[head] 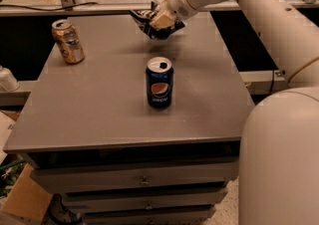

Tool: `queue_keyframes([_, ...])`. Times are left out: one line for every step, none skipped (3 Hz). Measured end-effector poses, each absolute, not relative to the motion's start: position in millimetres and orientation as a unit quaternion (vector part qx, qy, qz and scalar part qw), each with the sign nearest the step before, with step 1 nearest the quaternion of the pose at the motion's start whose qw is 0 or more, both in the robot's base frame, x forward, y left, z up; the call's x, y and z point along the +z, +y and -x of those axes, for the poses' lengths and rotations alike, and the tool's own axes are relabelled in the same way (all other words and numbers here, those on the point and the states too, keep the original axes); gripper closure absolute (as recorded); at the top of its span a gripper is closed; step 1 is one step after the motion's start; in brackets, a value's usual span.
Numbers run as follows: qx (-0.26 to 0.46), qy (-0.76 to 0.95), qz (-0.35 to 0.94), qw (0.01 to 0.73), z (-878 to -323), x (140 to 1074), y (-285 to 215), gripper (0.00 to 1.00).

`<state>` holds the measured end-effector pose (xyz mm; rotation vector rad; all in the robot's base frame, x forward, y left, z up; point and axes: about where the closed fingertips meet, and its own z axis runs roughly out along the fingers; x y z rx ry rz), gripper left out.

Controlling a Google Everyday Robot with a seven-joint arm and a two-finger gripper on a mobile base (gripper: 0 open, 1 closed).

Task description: Move blue chip bag near orange can

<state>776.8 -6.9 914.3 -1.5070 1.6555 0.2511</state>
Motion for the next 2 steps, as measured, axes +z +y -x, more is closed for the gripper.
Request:
queue_keyframes([0.114,0.626,0.629,0.447,-770.3,942.8,28.8,1.0])
queue_keyframes([0.137,0.601,0.647,0.449,-761.8,947.8,61.3,1.0])
